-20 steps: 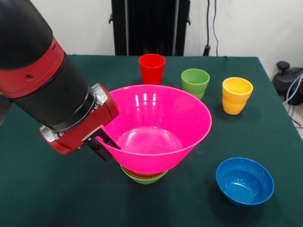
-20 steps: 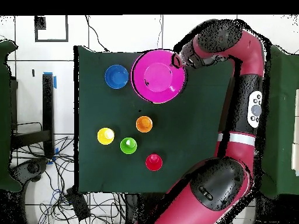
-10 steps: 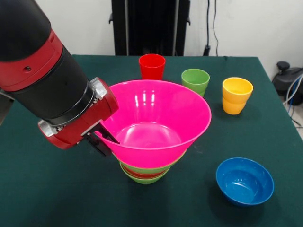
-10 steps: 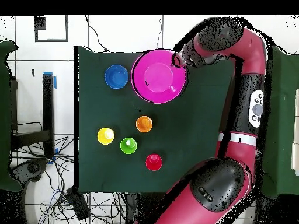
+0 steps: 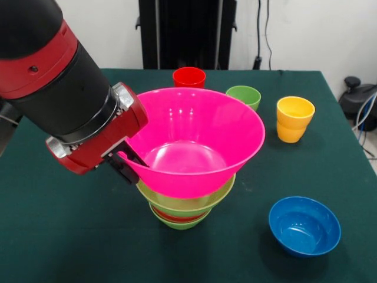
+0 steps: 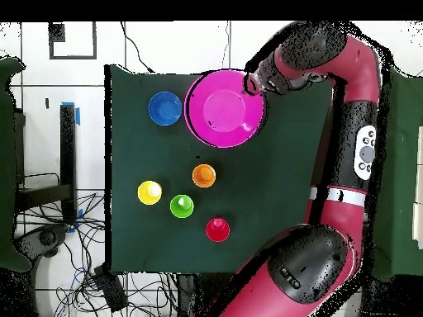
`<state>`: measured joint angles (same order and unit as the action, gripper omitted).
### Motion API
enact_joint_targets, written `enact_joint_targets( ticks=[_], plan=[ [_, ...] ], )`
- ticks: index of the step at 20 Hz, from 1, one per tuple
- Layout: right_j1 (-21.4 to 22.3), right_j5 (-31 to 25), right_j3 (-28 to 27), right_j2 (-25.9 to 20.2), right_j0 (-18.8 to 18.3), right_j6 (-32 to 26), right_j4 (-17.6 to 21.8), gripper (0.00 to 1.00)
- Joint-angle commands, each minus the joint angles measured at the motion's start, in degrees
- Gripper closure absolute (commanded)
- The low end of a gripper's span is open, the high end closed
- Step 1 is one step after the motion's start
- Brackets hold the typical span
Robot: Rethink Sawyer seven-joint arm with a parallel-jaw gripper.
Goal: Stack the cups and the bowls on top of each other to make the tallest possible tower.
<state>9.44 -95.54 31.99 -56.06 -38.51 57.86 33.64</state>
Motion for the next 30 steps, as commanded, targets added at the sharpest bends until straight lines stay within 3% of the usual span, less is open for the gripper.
enact_joint_targets(
  ticks=[1,13,30],
  plan=[
    [2.3,-5.6,1.8,3.2,2.3,-13.0,2.1,1.00],
    [2.4,-3.2,3.7,3.9,1.7,-13.3,2.2,1.00],
    [2.5,-4.4,2.6,3.7,2.2,-13.3,2.7,1.00]
  ],
)
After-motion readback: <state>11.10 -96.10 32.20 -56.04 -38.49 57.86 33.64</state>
